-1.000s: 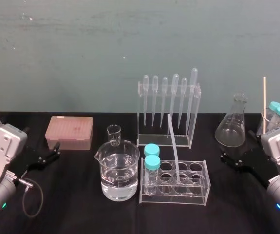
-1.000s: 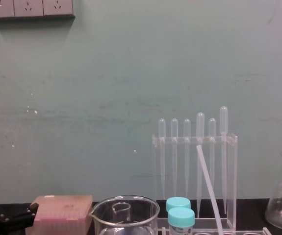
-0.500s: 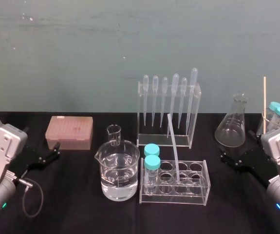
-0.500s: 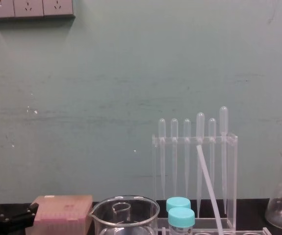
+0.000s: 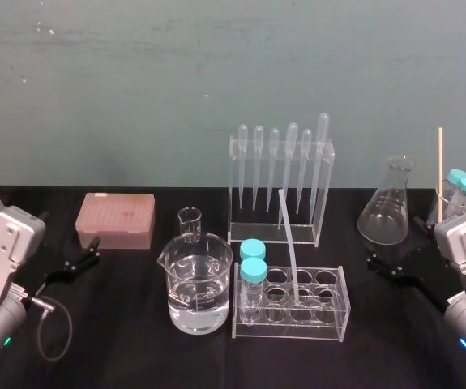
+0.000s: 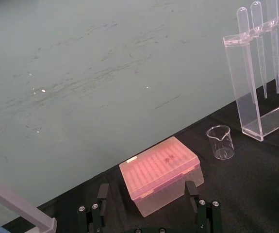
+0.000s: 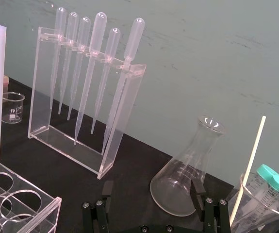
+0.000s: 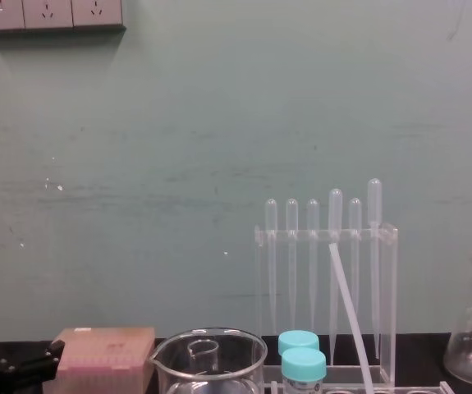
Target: Pick up the stirring rod with one hand, then place it down.
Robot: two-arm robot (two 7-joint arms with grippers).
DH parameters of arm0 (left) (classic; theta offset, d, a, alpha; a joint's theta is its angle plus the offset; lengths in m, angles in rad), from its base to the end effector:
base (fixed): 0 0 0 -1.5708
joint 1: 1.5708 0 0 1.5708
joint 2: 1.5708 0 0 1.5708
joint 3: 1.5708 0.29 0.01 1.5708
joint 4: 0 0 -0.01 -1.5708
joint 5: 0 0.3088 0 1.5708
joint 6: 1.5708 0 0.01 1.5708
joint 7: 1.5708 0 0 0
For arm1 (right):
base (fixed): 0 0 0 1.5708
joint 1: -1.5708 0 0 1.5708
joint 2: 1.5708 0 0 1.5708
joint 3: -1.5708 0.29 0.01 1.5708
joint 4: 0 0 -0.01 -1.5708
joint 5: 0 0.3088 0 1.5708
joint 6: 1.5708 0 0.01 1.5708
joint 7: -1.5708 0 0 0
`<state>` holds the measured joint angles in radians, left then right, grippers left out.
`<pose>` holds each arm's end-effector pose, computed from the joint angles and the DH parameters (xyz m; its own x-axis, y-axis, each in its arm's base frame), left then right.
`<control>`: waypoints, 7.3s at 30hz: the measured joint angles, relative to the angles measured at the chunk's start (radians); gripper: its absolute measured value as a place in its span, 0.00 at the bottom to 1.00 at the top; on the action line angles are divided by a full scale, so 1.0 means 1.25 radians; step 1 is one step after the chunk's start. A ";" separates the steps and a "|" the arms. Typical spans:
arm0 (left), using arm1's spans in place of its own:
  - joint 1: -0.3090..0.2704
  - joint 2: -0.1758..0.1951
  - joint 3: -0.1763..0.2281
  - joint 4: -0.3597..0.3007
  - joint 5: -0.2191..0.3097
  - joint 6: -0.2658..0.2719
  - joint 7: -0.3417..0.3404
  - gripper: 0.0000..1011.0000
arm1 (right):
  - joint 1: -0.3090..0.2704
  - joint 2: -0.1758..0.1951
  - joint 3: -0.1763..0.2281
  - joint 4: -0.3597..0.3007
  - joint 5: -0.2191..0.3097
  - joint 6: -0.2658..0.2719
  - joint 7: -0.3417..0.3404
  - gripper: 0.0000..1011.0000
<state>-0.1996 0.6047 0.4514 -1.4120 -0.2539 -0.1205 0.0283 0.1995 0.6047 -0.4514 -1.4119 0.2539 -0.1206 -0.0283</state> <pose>0.3581 0.0827 -0.3022 0.2922 0.8803 0.3738 -0.9553 0.2873 0.0702 0.3581 -0.0827 -0.3023 0.2922 -0.8803 0.3737 0.9553 0.2873 -0.0703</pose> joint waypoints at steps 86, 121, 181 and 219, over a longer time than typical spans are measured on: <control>0.000 0.000 0.000 0.000 0.000 0.000 0.000 0.99 | 0.183 -0.120 -0.015 0.045 0.187 0.195 0.441 0.99; 0.000 0.000 0.000 0.000 0.000 0.000 0.000 0.99 | 0.179 -0.118 -0.013 0.041 0.190 0.198 0.439 0.15; 0.000 0.000 0.000 0.000 0.000 0.000 0.000 0.99 | 0.092 -0.066 0.163 -0.168 0.267 0.073 0.402 0.07; 0.000 0.000 0.000 0.000 0.000 0.000 0.000 0.99 | 0.094 -0.065 0.153 -0.155 0.281 0.090 0.395 0.07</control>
<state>-0.1995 0.6047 0.4514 -1.4120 -0.2539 -0.1205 0.0283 0.3170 0.5241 -0.2603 -1.6052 0.6047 -0.0081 0.4660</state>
